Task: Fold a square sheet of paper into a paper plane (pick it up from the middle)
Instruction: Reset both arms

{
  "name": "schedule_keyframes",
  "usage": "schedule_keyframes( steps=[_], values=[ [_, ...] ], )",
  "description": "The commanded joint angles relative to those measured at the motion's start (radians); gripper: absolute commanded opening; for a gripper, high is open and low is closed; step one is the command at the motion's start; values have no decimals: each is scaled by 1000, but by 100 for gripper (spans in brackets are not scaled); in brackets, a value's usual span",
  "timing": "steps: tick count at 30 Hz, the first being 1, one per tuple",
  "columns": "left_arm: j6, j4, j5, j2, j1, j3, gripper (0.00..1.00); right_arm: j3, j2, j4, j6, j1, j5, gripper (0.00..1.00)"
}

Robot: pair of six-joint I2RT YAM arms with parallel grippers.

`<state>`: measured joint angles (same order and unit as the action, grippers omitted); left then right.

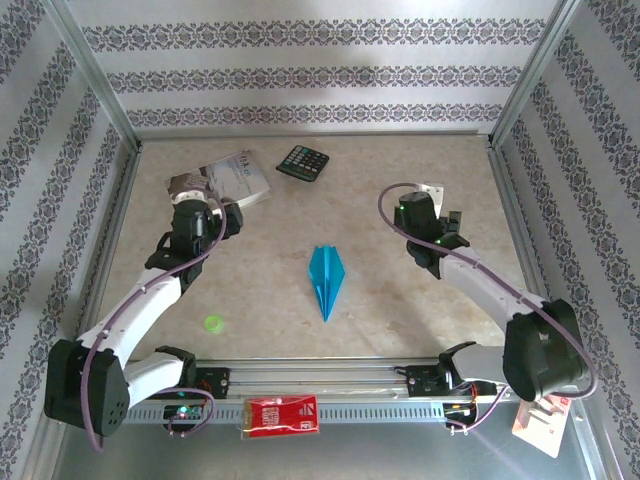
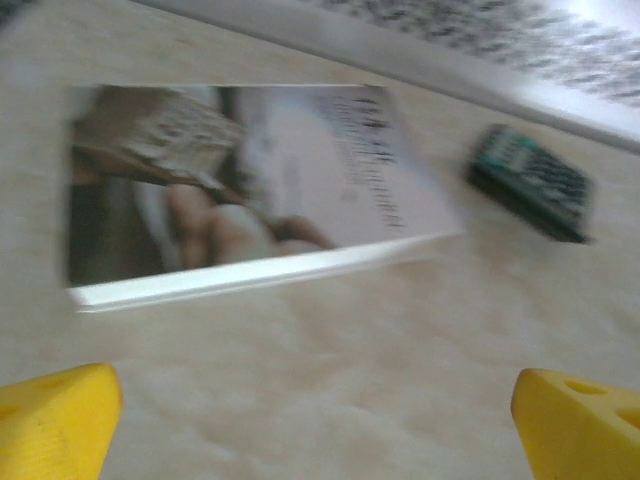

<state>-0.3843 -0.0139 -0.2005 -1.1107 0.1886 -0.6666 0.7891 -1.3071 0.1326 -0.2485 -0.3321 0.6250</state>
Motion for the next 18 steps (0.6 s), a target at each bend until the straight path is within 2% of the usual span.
schedule_keyframes(
  steps=[1,5,7,12,14,15,18],
  values=[
    [173,127,-161,2,-50,84,100,-42,-47,-104,89,58,82,98],
    [255,301,-192,-49,-98,164,100,-159,-62,-316,138,107,13,98],
    [290,398,-185,-110,-117,194,100,-243,-55,-470,142,141,-75,98],
    [328,642,-115,-273,-161,243,100,-335,-37,-685,180,205,-229,98],
    [337,611,-81,-299,-170,212,100,-347,-39,-730,193,235,-290,98],
    [363,652,-64,-320,-174,211,99,-355,-45,-761,193,248,-317,98],
    [369,592,26,-361,-189,156,100,-386,-78,-882,191,280,-386,98]
  ],
)
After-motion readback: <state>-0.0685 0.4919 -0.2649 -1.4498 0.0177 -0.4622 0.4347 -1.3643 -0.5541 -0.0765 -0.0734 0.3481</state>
